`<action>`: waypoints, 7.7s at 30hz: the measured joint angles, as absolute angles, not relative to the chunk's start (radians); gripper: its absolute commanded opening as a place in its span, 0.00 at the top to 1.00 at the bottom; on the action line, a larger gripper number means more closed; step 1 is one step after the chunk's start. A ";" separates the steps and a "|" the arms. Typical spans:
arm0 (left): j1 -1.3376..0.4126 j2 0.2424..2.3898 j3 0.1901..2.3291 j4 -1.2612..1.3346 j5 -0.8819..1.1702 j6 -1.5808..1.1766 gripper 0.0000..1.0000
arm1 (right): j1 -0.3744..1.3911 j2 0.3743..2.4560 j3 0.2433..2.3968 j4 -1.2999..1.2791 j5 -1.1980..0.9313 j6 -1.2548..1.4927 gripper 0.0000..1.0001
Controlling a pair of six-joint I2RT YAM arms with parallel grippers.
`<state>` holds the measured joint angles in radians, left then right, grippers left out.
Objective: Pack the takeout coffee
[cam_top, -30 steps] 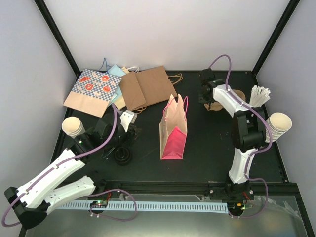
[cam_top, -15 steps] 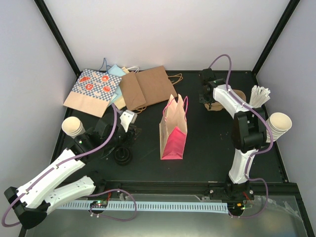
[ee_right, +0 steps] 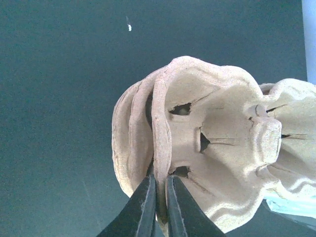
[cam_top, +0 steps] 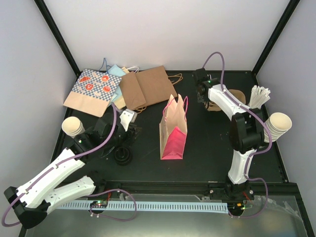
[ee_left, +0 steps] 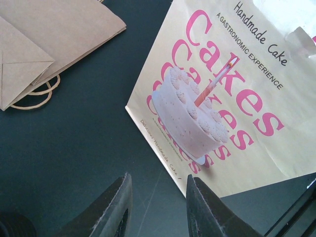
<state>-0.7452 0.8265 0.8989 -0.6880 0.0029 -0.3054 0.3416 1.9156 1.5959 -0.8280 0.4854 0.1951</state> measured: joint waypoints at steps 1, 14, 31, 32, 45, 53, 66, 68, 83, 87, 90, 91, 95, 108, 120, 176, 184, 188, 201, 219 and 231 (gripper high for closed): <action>-0.745 0.826 0.900 -0.688 0.003 -0.305 0.67 | 0.344 1.916 1.597 -0.831 0.495 0.195 0.89; -0.745 0.827 0.901 -0.688 0.003 -0.305 0.67 | 0.353 1.914 1.599 -0.841 0.537 0.196 0.88; -0.745 0.827 0.901 -0.688 0.003 -0.305 0.67 | 0.353 1.858 1.597 -0.854 0.539 0.197 0.87; -0.745 0.827 0.901 -0.688 0.004 -0.305 0.67 | 0.353 1.855 1.597 -0.855 0.539 0.197 0.87; -0.745 0.827 0.901 -0.688 0.003 -0.306 0.67 | 0.353 1.851 1.591 -0.853 0.484 0.201 0.77; -0.745 0.827 0.901 -0.689 0.003 -0.306 0.66 | 0.353 1.922 1.611 -0.853 0.477 0.208 0.76; -0.745 0.827 0.901 -0.690 0.002 -0.305 0.66 | 0.353 1.992 1.644 -0.854 0.496 0.212 0.75; -0.745 0.827 0.901 -0.690 0.002 -0.305 0.66 | 0.353 1.998 1.645 -0.854 0.496 0.212 0.75; -0.745 0.827 0.901 -0.690 0.002 -0.305 0.66 | 0.353 1.998 1.666 -0.858 0.546 0.211 0.75; -0.745 0.834 0.901 -0.690 0.002 -0.305 0.66 | 0.353 1.998 1.666 -0.858 0.547 0.211 0.75; -0.745 0.838 0.901 -0.690 0.002 -0.305 0.66 | 0.353 1.998 1.666 -0.857 0.545 0.211 0.75; -0.745 0.839 0.901 -0.690 0.002 -0.305 0.66 | 0.353 1.998 1.666 -0.858 0.544 0.211 0.75; -0.745 0.839 0.901 -0.690 0.002 -0.305 0.66 | 0.353 2.000 1.666 -0.858 0.540 0.211 0.75; -0.745 0.841 0.901 -0.690 0.002 -0.299 0.66 | 0.353 2.028 1.666 -0.860 0.546 0.211 0.75; -0.745 0.852 0.901 -0.689 0.002 -0.298 0.66 | 0.353 2.028 1.666 -0.870 0.612 0.212 0.91; -0.745 0.825 0.934 -0.691 -0.001 -0.282 0.66 | 0.473 1.230 1.444 -1.252 0.359 0.344 0.99; -0.745 0.822 0.935 -0.691 -0.001 -0.280 0.66 | 0.594 1.211 1.441 -1.449 0.455 0.475 0.86; -0.745 0.810 0.935 -0.692 0.000 -0.280 0.66 | 0.643 1.206 1.390 -1.432 0.416 0.481 0.48; -0.745 0.791 0.949 -0.706 0.000 -0.280 0.66 | 0.643 1.103 1.135 -1.104 0.167 0.447 0.27; -0.745 0.792 0.950 -0.709 0.000 -0.281 0.63 | 0.398 1.144 0.812 -0.805 0.082 0.495 0.23; -0.745 0.793 0.950 -0.709 0.000 -0.281 0.62 | 0.398 1.195 0.766 -0.748 0.140 0.564 0.28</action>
